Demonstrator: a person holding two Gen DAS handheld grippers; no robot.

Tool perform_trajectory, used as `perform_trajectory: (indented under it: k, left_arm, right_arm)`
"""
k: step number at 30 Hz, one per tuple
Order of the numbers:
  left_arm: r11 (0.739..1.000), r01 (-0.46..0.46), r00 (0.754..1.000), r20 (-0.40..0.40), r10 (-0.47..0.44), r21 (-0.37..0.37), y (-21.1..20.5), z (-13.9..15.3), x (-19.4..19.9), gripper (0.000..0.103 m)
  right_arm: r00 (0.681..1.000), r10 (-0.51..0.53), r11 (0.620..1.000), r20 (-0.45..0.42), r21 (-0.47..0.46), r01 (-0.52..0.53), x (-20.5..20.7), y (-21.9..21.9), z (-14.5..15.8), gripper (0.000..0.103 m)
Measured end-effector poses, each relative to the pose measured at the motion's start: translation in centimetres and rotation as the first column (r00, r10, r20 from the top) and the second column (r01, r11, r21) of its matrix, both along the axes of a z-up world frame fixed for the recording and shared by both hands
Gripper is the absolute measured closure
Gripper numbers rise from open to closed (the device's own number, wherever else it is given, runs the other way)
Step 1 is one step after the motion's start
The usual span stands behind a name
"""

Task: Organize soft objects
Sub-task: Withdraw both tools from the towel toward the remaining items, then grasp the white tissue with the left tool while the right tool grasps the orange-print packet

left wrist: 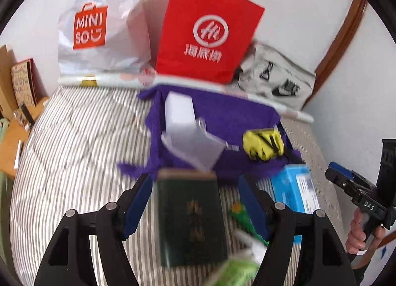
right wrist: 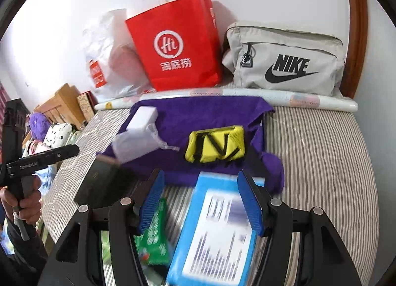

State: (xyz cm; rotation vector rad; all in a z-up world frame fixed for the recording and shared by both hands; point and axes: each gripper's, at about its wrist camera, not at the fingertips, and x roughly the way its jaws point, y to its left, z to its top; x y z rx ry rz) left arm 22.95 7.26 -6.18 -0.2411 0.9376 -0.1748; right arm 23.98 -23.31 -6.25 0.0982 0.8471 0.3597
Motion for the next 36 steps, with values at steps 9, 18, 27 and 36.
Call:
perform_trajectory:
  k: [9, 18, 27, 36]
  left_arm:
    - [0.999, 0.05, 0.997, -0.064, -0.05, 0.008, -1.3, -2.5, -7.3, 0.033]
    - [0.993, 0.101, 0.993, -0.064, -0.097, 0.059, -2.4, -5.9, -13.0, 0.034]
    - [0.979, 0.154, 0.987, -0.073, -0.145, 0.134, -3.9, -9.2, -14.7, 0.04]
    - [0.956, 0.182, 0.983, -0.037, -0.178, 0.23, -5.0, -10.5, -14.5, 0.068]
  right_arm:
    - [1.0, 0.027, 1.0, -0.004, 0.012, -0.027, -7.2, 0.0, -0.6, 0.042]
    - [1.0, -0.003, 0.999, -0.029, 0.039, 0.004, -11.9, -0.6, -2.7, 0.042]
    - [0.999, -0.014, 0.999, -0.043, 0.042, 0.016, -14.6, -1.0, -4.8, 0.042]
    - [0.999, -0.004, 1.0, -0.047, 0.002, 0.004, -15.2, -0.4, -5.8, 0.042]
